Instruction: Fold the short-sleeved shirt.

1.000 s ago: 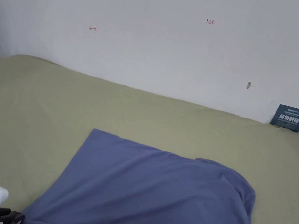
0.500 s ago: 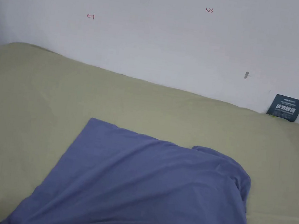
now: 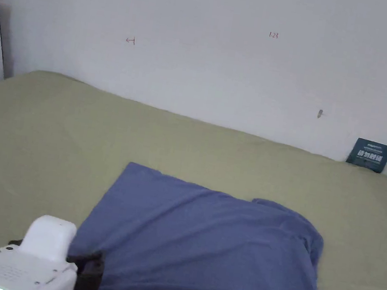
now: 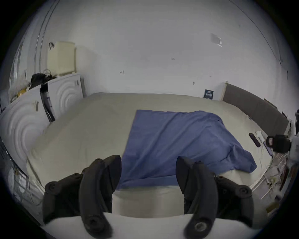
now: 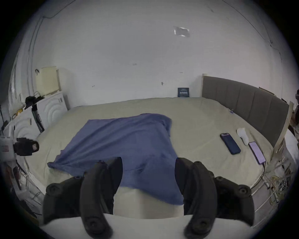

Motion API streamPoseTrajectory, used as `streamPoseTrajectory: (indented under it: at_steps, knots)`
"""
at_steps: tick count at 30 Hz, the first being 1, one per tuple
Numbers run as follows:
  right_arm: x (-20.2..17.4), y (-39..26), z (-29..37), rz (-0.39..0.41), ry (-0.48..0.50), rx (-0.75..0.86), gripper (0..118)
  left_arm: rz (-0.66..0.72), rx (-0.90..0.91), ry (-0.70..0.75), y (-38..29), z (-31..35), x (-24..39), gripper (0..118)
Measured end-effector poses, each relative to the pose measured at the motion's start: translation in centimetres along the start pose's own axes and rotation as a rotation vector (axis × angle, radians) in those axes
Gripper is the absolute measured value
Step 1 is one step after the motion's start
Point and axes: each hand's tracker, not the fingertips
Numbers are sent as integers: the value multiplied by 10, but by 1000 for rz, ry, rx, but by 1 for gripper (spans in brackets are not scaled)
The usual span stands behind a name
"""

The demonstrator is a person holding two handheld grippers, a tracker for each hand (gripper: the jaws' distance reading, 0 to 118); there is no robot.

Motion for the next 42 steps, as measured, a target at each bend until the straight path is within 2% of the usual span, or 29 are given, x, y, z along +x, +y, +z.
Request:
streamPoseTrajectory:
  at_steps: [1,2,3,4,6,8,10,20,23,26,28,29,30,31,32,33,36,37,38,39,40,42]
  knots:
    - [-10,-5,1,19,3,-15,68,7,-3,2,-5,2,13,51]
    - [-20,-13,3,45,26,-53,57,8,-1,0,-12,6,28,22]
    - [-28,-21,10,56,30,-69,23,13,-4,-3,-19,9,39,0]
    - [-35,-28,14,61,28,-61,1,18,-12,0,-27,12,48,0]
    - [-47,-41,23,100,3,-86,1,9,-18,-1,-44,24,64,0]
    - [-52,-53,32,117,53,-100,1,-28,-23,14,-60,31,74,0]
    - [-59,-62,38,131,38,-102,1,-62,-30,31,-70,38,83,0]
    - [-61,-52,36,105,35,-81,1,-17,-33,21,-59,33,78,0]
    - [-50,-39,33,87,30,-44,1,43,8,32,-45,15,39,0]
    - [-32,-26,28,55,9,-23,1,135,-55,106,-34,-16,-22,0]
    - [-24,-21,21,34,-16,-23,1,174,-149,84,-30,-35,-60,0]
    - [-18,-18,20,20,-28,-19,1,190,-187,102,-30,-46,-75,3]
    - [-12,-17,18,8,-29,-18,1,169,-251,129,-29,-58,-86,23]
    - [-8,-16,14,-5,-31,-21,1,158,-271,151,-30,-66,-92,74]
    - [-3,-14,8,-21,-31,-38,1,143,-321,179,-31,-79,-97,102]
    - [3,-13,4,-34,-35,-52,1,149,-370,186,-32,-91,-101,109]
    - [16,-11,-8,-72,-64,-85,1,253,-386,100,-34,-115,-103,106]
    - [21,-11,-9,-82,-73,-87,1,263,-398,107,-34,-122,-101,95]
    - [27,-10,-10,-90,-82,-90,1,270,-408,93,-35,-127,-102,76]
    - [33,-10,-11,-106,-100,-102,1,266,-413,108,-37,-132,-101,47]
    - [38,-10,-12,-114,-116,-111,2,260,-444,167,-38,-137,-98,31]
    - [51,-10,-15,-119,-141,-119,2,249,-453,185,-42,-143,-96,30]
